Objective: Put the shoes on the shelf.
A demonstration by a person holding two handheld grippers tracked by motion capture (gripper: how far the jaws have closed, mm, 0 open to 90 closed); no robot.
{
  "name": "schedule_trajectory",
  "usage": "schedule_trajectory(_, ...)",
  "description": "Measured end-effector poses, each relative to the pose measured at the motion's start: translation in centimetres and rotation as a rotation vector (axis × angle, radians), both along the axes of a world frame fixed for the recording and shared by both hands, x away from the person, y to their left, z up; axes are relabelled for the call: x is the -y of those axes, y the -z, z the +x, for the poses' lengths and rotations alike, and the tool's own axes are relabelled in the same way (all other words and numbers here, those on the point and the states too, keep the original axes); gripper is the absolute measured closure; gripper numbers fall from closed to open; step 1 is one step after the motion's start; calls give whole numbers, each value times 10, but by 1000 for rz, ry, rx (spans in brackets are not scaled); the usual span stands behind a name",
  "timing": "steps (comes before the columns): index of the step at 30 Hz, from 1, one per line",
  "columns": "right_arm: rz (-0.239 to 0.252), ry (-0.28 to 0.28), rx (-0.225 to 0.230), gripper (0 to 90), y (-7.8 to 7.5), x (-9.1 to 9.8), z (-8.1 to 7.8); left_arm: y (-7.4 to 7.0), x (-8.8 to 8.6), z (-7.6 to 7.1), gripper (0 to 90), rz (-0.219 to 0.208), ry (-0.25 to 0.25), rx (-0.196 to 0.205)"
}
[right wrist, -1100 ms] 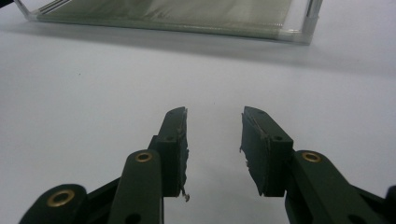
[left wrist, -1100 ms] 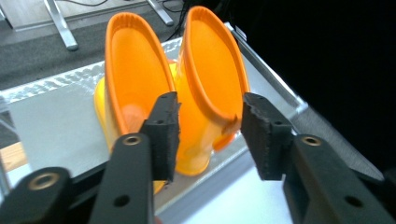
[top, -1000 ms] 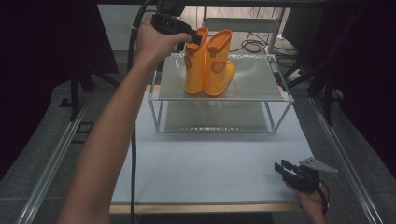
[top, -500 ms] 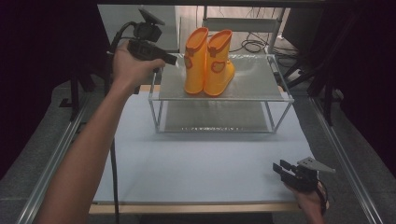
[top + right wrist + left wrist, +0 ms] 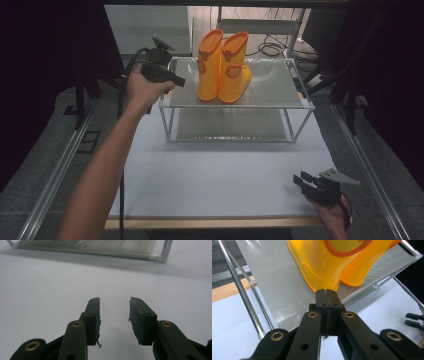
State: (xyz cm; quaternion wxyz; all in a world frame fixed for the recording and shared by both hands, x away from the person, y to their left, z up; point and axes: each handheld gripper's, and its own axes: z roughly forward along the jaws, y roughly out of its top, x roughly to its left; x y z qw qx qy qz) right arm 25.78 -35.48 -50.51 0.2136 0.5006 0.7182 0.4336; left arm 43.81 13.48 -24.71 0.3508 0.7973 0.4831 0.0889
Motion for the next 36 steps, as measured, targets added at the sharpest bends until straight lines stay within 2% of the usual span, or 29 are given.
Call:
schedule_trajectory(12,-2,3,6,599,0,1,0,37,4,23,899,1,-30,-37)
schedule_trajectory(19,2,15,9,599,-1,4,-1,51,9,34,899,-2,-60,-35)
schedule_trajectory(25,2,16,11,599,-1,4,-1,68,17,43,899,3,-82,-53)
schedule_trajectory(31,0,19,10,600,0,5,-1,76,26,50,899,-5,-96,-64)
schedule_trajectory(34,-1,20,11,600,0,5,-1,78,32,52,900,-13,-78,-73)
schedule_trajectory(36,1,22,11,600,0,5,-1,77,36,52,900,-3,-79,-71)
